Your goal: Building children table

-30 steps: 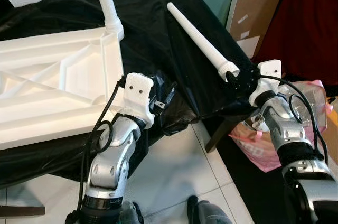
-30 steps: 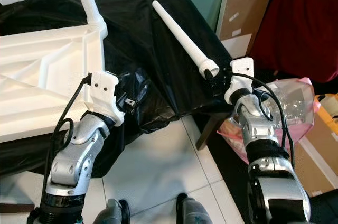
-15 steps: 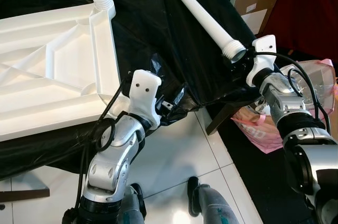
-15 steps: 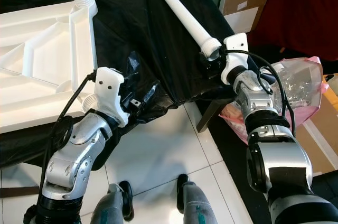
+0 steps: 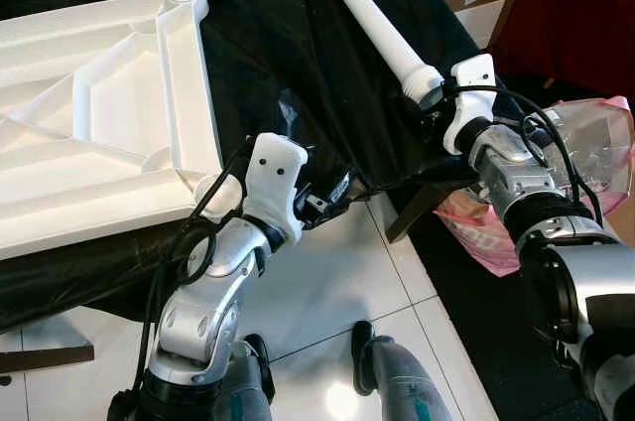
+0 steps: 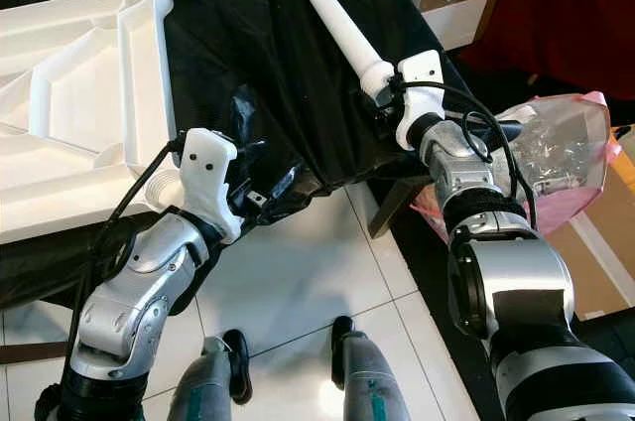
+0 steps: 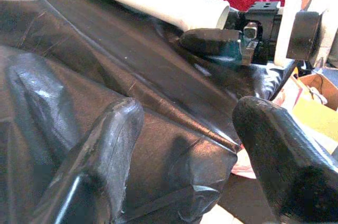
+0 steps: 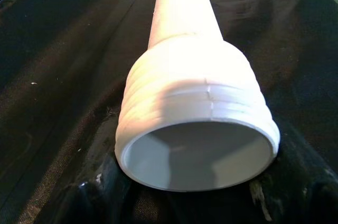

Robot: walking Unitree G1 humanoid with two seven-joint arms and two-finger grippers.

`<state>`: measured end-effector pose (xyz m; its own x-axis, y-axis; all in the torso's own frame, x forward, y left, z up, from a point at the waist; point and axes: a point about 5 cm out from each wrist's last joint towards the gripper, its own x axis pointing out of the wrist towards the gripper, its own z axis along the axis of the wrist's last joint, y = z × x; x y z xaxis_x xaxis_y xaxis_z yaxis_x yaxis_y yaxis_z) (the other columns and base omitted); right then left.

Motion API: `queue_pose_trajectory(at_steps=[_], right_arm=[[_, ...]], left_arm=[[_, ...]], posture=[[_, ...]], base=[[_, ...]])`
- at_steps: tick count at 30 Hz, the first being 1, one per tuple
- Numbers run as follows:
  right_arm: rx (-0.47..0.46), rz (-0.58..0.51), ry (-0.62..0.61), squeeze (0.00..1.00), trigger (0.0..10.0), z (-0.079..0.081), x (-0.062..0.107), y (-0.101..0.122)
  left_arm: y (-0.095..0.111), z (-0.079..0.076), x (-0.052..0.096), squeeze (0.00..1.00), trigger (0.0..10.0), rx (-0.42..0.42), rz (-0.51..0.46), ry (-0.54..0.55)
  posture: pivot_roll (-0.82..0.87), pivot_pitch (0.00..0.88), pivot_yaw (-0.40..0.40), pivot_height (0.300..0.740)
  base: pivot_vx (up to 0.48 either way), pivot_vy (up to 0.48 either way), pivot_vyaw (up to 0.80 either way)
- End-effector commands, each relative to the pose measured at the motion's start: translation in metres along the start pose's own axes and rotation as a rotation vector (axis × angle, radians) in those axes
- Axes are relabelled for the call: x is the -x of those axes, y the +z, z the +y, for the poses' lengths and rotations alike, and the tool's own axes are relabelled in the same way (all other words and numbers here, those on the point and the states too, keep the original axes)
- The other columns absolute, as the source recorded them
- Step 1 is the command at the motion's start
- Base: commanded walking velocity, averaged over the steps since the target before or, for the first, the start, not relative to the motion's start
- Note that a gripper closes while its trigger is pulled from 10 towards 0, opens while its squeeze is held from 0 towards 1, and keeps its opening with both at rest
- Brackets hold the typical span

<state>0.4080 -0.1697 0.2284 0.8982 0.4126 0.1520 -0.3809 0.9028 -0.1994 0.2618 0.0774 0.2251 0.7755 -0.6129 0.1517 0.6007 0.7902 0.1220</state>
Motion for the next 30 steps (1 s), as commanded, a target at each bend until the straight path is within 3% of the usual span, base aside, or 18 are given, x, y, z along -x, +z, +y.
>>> queue_pose_trajectory(at_steps=[1, 7, 8, 9, 10, 18, 22, 30], right_arm=[[-0.031, 0.026, 0.004, 0.00, 0.0, 0.006, 0.002, -0.012], [-0.040, -0.021, -0.016, 0.00, 0.0, 0.005, 0.003, -0.009], [-0.043, -0.049, -0.037, 0.00, 4.2, 0.002, 0.004, -0.007], [-0.043, -0.049, -0.037, 0.00, 4.2, 0.002, 0.004, -0.007], [-0.050, -0.079, -0.056, 0.00, 10.0, 0.000, 0.006, -0.005], [-0.047, -0.261, -0.091, 0.00, 10.0, 0.001, 0.015, 0.007], [-0.047, -0.330, -0.093, 0.00, 10.0, 0.008, 0.019, 0.012], [-0.036, -0.376, -0.120, 0.00, 10.0, 0.020, 0.031, 0.012]], left_arm=[[0.001, -0.004, 0.002, 0.00, 10.0, 0.001, 0.002, -0.039], [0.000, -0.001, 0.001, 0.00, 10.0, 0.001, 0.014, -0.032], [0.000, 0.001, 0.000, 0.00, 10.0, 0.008, 0.015, -0.025], [0.000, 0.001, 0.000, 0.00, 10.0, 0.008, 0.015, -0.025], [0.000, 0.005, -0.001, 0.00, 10.0, 0.015, 0.015, -0.012], [0.003, 0.023, -0.009, 0.00, 10.0, 0.099, -0.002, 0.012], [0.006, 0.030, -0.013, 0.00, 10.0, 0.081, -0.020, 0.022], [0.013, 0.039, -0.020, 0.00, 10.0, 0.131, -0.063, 0.006]], posture=[[0.08, 0.354, -0.013, 0.740], [0.08, 0.344, -0.016, 0.740], [0.07, 0.333, -0.018, 0.740], [0.07, 0.333, -0.018, 0.740], [0.07, 0.329, -0.019, 0.740], [0.03, 0.286, -0.013, 0.740], [0.02, 0.261, -0.008, 0.740], [0.00, 0.198, -0.009, 0.740]], base=[[0.000, 0.000, 0.00], [0.000, 0.000, 0.00], [0.000, 0.000, 0.00], [0.000, 0.000, 0.00], [0.000, 0.000, 0.00], [0.000, 0.000, 0.00], [0.000, 0.000, 0.00], [0.000, 0.000, 0.00]])
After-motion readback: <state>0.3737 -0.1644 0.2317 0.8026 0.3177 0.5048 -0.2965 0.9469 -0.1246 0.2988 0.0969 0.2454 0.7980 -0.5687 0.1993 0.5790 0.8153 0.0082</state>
